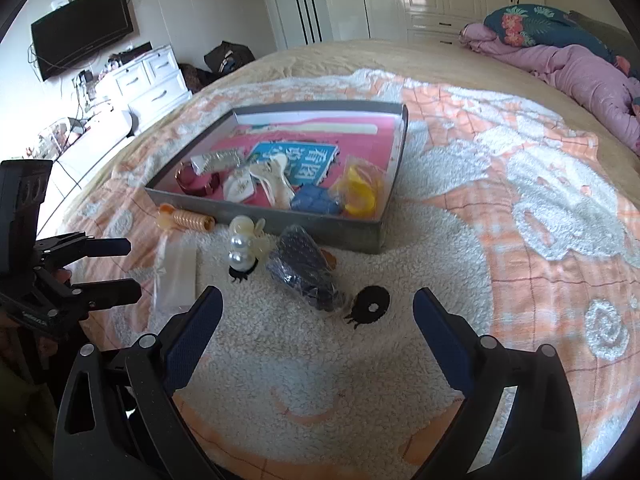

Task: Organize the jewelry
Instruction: 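Grasp the clear bag with the left tool while the right tool grasps the black bead bag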

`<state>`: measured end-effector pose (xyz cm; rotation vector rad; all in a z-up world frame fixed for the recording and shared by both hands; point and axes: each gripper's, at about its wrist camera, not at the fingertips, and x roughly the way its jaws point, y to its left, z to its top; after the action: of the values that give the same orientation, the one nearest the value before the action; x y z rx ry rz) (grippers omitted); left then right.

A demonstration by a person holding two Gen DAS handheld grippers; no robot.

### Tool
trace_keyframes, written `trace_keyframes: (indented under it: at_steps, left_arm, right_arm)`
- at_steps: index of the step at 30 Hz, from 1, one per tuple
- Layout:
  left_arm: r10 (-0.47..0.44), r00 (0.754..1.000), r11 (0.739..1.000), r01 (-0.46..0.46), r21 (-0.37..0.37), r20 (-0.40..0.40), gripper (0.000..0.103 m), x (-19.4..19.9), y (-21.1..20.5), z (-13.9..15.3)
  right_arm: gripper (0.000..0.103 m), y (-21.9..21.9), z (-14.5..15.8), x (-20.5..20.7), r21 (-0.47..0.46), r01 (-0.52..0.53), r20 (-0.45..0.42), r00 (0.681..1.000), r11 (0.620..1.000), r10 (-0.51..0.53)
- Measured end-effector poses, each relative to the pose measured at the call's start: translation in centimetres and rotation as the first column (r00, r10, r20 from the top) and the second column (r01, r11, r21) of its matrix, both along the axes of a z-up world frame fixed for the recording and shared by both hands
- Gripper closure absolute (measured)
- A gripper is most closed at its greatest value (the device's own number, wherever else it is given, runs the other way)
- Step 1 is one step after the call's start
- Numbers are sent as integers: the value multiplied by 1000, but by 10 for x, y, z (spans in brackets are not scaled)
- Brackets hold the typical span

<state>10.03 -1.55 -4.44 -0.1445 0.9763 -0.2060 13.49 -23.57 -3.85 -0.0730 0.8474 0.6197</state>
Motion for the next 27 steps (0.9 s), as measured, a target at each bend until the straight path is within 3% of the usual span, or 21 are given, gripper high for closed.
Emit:
trace_keyframes:
  at_steps: [11,15,23,25,27]
  left_arm:
    - [6,999,999,-7,-33,-34,11,9,-6,-22]
    - [4,999,1000,-5,-29,-37,18,14,-9,-26]
    - [8,1000,1000,-8,-11,-19,21,22,-24,-30]
    - [6,1000,1000,-6,24,-11,24,22,-28,-32]
    - [5,1000,999,-5,43,-2,29,22,-29,-32]
  right_arm:
    - [11,37,-29,26,-135,-115,-51,993,984,109]
    - [22,48,-38,34,-190,-145,-60,989,971,136]
    - [30,59,-45,44,-211,-168,-54,986,963,160]
    - [41,62,-44,43,-211,-182,-49,983,960,176]
    - [45,64,-43,40,-215,-189,-39,982,958,185]
